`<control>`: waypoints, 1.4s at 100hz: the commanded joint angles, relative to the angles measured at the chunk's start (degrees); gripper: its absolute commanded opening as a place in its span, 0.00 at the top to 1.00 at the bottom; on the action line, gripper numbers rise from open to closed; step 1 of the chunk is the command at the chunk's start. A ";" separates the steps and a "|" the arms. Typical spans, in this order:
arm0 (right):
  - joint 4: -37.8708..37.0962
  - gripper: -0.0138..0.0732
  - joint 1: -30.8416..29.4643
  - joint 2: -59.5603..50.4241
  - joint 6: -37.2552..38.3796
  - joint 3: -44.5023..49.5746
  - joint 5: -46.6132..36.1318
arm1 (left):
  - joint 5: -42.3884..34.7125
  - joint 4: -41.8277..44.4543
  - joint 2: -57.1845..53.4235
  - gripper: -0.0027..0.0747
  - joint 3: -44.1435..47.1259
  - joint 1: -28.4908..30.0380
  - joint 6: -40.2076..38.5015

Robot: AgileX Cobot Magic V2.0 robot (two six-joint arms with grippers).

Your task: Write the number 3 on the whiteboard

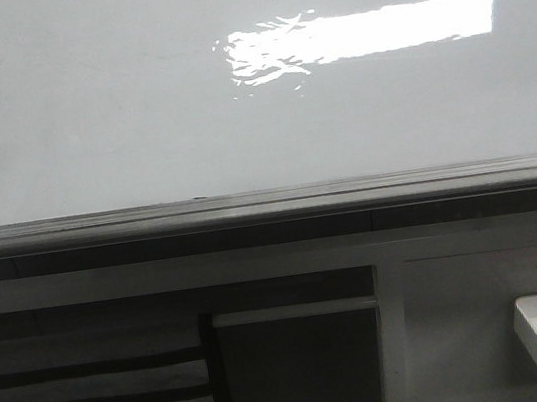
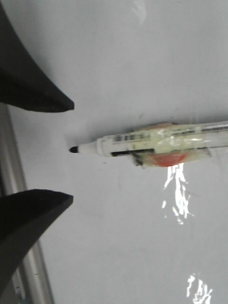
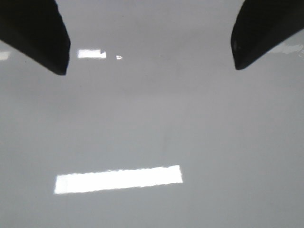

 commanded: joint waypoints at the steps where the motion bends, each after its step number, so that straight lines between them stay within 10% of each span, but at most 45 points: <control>1: -0.60 0.13 -0.17 1.15 -0.45 -2.02 -4.83 | -6.77 -0.64 2.52 0.57 -3.53 -0.45 0.05; 97: 0.84 0.13 -0.17 1.23 -0.45 -2.78 -3.04 | -7.76 -0.64 11.97 0.84 -10.51 -0.45 0.05; 140: 10.15 0.13 -0.07 14.69 -4.55 -16.53 17.56 | 19.01 -0.25 1.99 0.89 -17.51 -2.63 9.61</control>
